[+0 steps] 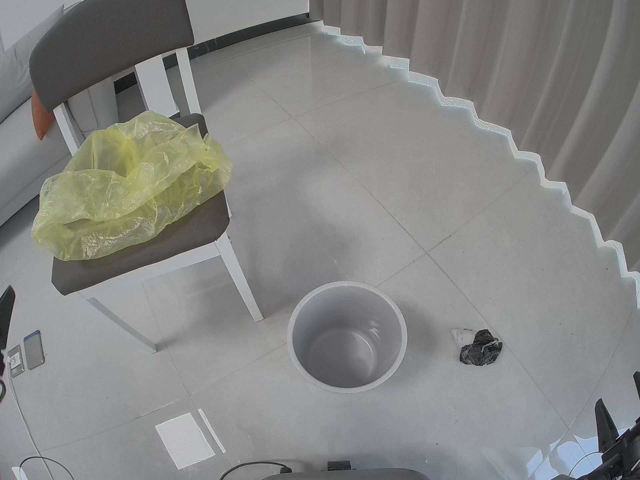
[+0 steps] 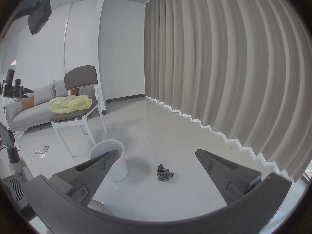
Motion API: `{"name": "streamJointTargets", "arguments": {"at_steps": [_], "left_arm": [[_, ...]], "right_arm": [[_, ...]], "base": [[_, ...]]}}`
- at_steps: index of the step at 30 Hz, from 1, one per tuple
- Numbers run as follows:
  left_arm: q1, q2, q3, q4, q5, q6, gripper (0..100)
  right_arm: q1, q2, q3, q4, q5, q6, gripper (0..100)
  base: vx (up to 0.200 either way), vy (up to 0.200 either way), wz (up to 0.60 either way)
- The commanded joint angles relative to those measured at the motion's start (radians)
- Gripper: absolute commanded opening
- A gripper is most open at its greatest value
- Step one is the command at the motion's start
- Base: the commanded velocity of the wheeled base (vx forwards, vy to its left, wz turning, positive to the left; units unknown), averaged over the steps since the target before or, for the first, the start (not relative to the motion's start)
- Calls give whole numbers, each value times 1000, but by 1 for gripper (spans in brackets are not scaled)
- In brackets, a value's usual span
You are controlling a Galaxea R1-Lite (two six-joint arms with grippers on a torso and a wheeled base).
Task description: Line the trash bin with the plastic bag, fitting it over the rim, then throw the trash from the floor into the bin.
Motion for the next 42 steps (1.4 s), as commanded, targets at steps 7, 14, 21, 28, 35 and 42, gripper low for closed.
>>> {"name": "streamJointTargets", "arguments": {"at_steps": [7, 14, 21, 28, 35, 42], "left_arm": [[276, 661, -273, 5, 55, 331, 100], [281, 788, -328, -1, 43, 314, 100], [271, 877, -382, -52, -4, 244, 100], [278, 980, -423, -161, -7, 234, 100], [282, 1067, -463, -221, -12, 207, 100], [285, 1138, -468, -397, -12, 173, 100]], "right_arm": [[-1, -15, 18, -2, 2, 1, 100], [-1, -15, 18, -2, -1, 2, 100], [1, -15, 18, -1, -2, 9, 100], [-1, -15, 18, -1, -4, 10, 100], [-1, -15, 18, -1, -4, 9, 100], [-1, -15, 18, 1, -9, 10, 100]], "base": [[0, 0, 0], [0, 0, 0], [0, 0, 0], [0, 0, 0], [0, 0, 0], [0, 0, 0]]}}
